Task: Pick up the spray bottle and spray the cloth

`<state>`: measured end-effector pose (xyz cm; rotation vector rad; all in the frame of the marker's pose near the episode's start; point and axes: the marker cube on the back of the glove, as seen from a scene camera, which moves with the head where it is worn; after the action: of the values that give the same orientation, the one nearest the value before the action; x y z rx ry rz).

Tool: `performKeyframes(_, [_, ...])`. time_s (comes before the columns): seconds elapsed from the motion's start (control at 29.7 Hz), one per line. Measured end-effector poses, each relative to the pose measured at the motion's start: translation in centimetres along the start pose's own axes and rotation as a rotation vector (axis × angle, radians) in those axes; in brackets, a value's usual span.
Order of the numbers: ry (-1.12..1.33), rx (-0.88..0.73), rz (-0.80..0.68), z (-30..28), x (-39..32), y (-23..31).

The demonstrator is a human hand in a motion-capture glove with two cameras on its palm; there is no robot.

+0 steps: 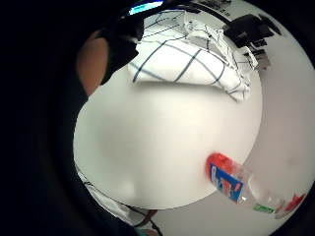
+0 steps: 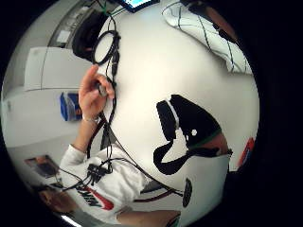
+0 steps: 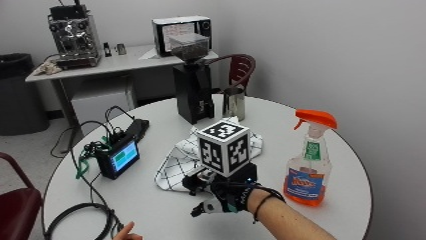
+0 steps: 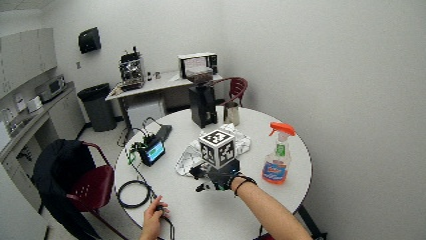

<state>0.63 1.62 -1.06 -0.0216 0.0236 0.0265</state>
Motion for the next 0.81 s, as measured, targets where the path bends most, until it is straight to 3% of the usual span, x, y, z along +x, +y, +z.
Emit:
performKeyframes(0.24, [-0.031, 0.077, -0.071, -0.3, -0.8, 8.1])
performKeyframes(0.51, [-0.26, 0.286, -0.142, 0.1, 0.9, 17.2])
performKeyframes(0.81, [-0.755, 0.43, -0.034, 1.0, 9.8, 19.8])
